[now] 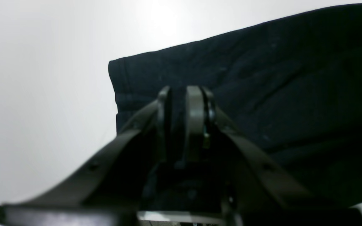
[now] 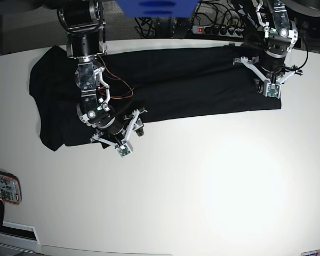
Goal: Fold the T-shirt properly
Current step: 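Move the right gripper along the strip and grasp its folded end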
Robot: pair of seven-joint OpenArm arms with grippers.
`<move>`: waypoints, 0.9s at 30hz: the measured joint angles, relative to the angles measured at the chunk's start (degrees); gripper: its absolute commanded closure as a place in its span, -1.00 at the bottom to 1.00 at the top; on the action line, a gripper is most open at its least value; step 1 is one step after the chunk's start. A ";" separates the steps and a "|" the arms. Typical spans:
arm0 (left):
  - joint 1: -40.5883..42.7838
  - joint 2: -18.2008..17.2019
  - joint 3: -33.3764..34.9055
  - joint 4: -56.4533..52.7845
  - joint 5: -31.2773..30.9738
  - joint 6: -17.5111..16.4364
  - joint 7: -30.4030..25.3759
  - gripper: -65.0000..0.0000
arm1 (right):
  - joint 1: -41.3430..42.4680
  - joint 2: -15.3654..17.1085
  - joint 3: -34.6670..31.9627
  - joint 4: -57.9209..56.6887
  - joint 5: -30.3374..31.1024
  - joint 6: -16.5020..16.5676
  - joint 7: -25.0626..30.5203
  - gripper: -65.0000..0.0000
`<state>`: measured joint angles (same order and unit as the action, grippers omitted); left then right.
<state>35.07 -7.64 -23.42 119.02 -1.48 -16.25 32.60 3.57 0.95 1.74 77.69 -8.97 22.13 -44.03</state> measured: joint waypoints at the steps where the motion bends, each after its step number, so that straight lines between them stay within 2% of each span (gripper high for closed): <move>1: 0.00 0.02 0.00 0.00 0.02 0.00 -0.02 0.72 | 0.02 0.00 0.17 0.31 -0.07 0.24 -0.48 -0.18; 6: 0.00 0.00 0.02 0.00 0.00 0.00 0.00 0.72 | -0.11 0.00 0.26 1.07 -0.31 0.33 -1.42 -0.18; 8: 0.00 0.00 0.02 0.00 0.00 0.00 0.00 0.72 | -0.09 0.00 0.26 1.01 -0.31 0.33 -1.64 -0.06; 12: 0.02 0.00 0.02 0.00 0.00 0.00 0.00 0.72 | -0.13 -0.07 0.13 0.96 -0.26 0.79 -1.70 0.63; 13: 0.02 0.00 0.02 0.00 0.02 0.00 0.00 0.72 | -0.11 -0.13 0.13 0.96 -0.63 0.61 -1.68 0.88; 14: 0.02 0.00 0.02 0.00 0.02 0.00 0.00 0.72 | -0.07 -0.09 0.13 0.96 -1.27 0.44 -1.70 1.00; 23: 0.04 0.02 0.02 0.00 0.02 0.00 0.00 0.72 | -0.17 0.00 0.20 1.46 -1.62 0.35 -2.21 1.00; 27: 0.02 0.00 0.02 0.00 0.00 0.00 0.00 0.72 | -1.40 0.15 0.33 6.10 -3.23 0.33 -5.92 1.00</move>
<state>35.09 -7.64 -23.40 119.02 -1.48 -16.25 32.60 2.17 1.10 2.07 83.79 -12.21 22.46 -49.95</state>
